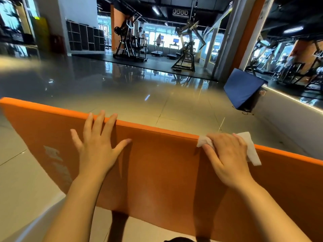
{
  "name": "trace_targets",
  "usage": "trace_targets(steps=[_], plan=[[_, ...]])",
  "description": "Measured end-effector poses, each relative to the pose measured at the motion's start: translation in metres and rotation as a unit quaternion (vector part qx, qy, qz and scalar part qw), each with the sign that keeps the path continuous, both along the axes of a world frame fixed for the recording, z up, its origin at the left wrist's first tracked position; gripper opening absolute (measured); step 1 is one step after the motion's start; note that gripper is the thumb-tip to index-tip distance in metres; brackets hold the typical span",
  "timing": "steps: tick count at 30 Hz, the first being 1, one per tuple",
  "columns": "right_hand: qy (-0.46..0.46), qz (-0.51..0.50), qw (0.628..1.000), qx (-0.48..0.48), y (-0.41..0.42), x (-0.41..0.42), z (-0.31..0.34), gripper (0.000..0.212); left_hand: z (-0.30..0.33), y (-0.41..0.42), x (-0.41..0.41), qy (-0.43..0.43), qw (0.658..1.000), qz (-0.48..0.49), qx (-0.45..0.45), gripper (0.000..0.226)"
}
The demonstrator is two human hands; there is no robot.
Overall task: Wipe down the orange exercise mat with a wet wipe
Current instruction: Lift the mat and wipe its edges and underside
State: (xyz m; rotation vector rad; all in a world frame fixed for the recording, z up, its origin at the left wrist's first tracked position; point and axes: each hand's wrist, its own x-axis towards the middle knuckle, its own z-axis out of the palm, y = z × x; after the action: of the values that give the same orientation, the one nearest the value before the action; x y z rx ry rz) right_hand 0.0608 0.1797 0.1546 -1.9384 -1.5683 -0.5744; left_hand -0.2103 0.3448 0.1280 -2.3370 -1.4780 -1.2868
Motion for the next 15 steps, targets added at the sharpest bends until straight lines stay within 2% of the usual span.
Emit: trace_targets(steps=[3, 6, 10, 12, 15], plan=[[-0.007, 0.002, 1.0, -0.005, -0.005, 0.001, 0.002, 0.044, 0.003, 0.002, -0.014, 0.027, 0.998, -0.015, 0.06, 0.067], [-0.009, -0.025, 1.0, -0.001, -0.001, -0.008, 0.003, 0.044, 0.004, -0.005, -0.026, 0.005, 0.995, -0.036, 0.089, 0.061], [0.037, -0.072, 0.997, -0.003, 0.008, -0.037, 0.007, 0.059, 0.005, -0.032, -0.038, 0.001, 0.993, -0.033, 0.112, 0.054], [0.051, -0.058, 0.997, -0.021, 0.017, -0.067, 0.01, 0.064, 0.005, -0.046, -0.042, 0.001, 0.991, -0.031, 0.126, 0.051], [0.019, 0.021, 0.998, -0.057, 0.036, -0.135, 0.006, 0.063, 0.006, -0.056, -0.047, 0.008, 0.99, -0.028, 0.139, 0.044]])
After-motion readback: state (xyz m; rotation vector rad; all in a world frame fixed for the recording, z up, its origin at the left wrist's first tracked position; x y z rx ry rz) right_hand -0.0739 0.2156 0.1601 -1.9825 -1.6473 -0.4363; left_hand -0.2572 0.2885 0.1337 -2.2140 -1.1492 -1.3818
